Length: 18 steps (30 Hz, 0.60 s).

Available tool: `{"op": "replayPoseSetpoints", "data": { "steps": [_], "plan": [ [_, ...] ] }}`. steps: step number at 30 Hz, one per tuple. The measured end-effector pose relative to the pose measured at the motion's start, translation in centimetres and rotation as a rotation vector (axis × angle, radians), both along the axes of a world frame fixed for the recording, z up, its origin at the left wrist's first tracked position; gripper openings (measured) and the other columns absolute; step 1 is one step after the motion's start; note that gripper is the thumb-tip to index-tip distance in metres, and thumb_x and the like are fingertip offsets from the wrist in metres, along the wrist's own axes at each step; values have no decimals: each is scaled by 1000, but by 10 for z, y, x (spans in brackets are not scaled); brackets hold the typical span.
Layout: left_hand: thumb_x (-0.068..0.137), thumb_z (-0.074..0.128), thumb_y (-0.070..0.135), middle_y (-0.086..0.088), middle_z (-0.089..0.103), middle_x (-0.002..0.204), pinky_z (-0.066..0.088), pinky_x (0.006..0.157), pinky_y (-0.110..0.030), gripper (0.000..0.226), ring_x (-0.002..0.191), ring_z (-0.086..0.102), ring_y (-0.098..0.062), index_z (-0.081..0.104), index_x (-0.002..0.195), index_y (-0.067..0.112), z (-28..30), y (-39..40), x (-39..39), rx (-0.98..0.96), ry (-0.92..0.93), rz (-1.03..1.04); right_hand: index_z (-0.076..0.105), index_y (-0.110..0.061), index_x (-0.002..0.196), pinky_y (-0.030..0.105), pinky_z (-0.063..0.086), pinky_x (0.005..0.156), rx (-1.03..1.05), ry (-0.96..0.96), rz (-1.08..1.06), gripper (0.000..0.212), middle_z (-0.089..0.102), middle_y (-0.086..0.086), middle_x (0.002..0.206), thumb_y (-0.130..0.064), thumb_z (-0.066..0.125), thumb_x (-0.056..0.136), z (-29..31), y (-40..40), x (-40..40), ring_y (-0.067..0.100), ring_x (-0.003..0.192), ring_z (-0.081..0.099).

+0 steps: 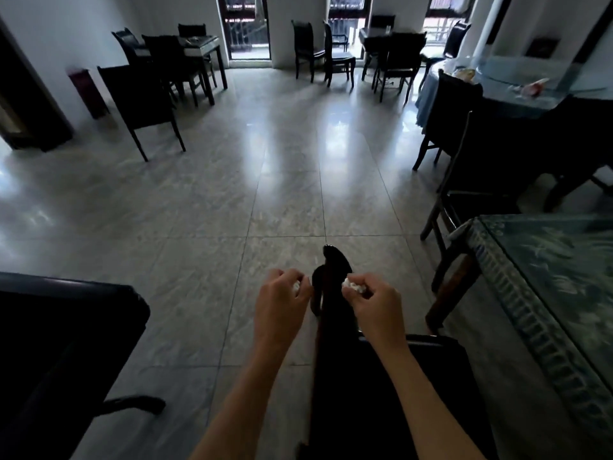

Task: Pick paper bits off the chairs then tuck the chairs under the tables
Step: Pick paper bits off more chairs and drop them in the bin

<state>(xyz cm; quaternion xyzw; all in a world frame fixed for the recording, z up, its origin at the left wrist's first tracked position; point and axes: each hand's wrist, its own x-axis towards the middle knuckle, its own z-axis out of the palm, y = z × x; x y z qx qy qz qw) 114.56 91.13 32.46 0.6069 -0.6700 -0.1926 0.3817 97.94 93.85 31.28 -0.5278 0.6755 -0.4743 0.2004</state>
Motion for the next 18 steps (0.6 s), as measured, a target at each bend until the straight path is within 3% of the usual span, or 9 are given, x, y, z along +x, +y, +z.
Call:
{"op": "replayPoseSetpoints", "data": {
  "steps": [2,6,11,18],
  "plan": [
    [92,60,28,2,56,83,38,56,-16,16,64,54,-4,69,84,17,3,-11,37,21,-4,-26,73,-14,92,3,42,63,-5,6,-28,11,73,-2,85,-15,77,81,4,-9,39,7,74,64],
    [92,61,28,4,53,81,35,57,-12,14,64,51,-2,70,86,17,10,-31,94,9,-8,-48,68,-13,85,18,49,62,2,-5,-31,6,70,1,77,-15,74,83,13,-29,102,9,70,64],
    [92,61,27,2,55,82,38,58,-15,16,67,54,-6,71,88,14,13,-65,130,15,-6,-78,75,-15,108,2,44,73,-4,-42,8,21,72,-6,94,-12,71,87,25,-59,147,-8,80,62],
    [92,61,25,5,56,83,32,56,-10,15,63,51,1,72,90,15,9,-146,137,9,-17,-127,72,-10,114,-1,41,80,37,-84,-59,26,73,3,110,-12,71,88,18,-129,159,2,97,63]
  ]
}}
